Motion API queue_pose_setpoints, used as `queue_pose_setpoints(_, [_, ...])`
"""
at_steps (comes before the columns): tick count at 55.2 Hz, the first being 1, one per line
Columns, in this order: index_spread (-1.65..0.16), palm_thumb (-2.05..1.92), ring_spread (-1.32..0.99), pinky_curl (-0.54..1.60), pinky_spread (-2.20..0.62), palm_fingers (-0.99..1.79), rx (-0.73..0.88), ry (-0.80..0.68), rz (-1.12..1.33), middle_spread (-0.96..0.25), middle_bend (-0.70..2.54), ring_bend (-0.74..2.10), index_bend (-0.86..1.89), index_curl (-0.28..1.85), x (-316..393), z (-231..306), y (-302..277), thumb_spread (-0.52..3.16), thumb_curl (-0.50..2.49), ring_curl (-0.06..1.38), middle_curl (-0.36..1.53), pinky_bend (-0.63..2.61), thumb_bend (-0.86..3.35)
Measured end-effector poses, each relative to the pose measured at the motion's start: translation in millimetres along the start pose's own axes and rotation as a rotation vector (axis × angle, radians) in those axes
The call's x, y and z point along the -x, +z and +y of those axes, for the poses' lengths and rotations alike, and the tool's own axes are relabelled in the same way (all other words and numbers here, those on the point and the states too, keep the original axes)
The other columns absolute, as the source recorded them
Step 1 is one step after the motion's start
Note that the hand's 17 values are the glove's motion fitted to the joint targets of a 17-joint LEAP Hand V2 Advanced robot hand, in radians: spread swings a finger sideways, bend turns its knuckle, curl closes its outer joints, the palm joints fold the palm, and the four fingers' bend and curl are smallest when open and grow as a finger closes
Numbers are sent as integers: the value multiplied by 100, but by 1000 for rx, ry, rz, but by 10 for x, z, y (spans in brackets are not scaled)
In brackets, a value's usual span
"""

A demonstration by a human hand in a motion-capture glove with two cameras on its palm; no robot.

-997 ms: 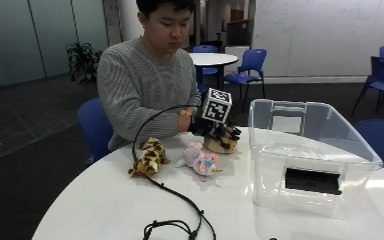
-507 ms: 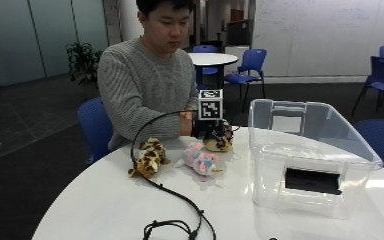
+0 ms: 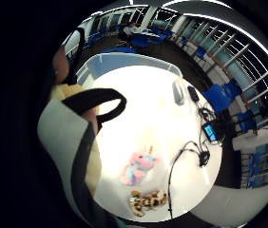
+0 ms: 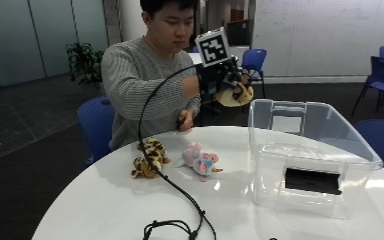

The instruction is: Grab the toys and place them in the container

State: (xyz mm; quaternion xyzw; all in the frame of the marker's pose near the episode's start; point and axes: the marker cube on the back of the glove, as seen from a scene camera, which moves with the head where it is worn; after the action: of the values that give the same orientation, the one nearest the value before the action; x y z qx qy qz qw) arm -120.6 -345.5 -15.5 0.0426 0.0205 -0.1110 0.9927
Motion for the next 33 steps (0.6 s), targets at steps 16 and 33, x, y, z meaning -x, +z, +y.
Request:
queue_pose_setpoints(16, [-47,67,-58,42,-40,69,136,125,172,-32,50,75,32,76,-439,-1417,797,62,96,56,53,103,10])
queue_pose_setpoints(33, [-47,38,-40,49,-21,-26,419,171,-33,-23,8,48,19,78,-661,-1284,1304,93,90,58,47,123,-6])
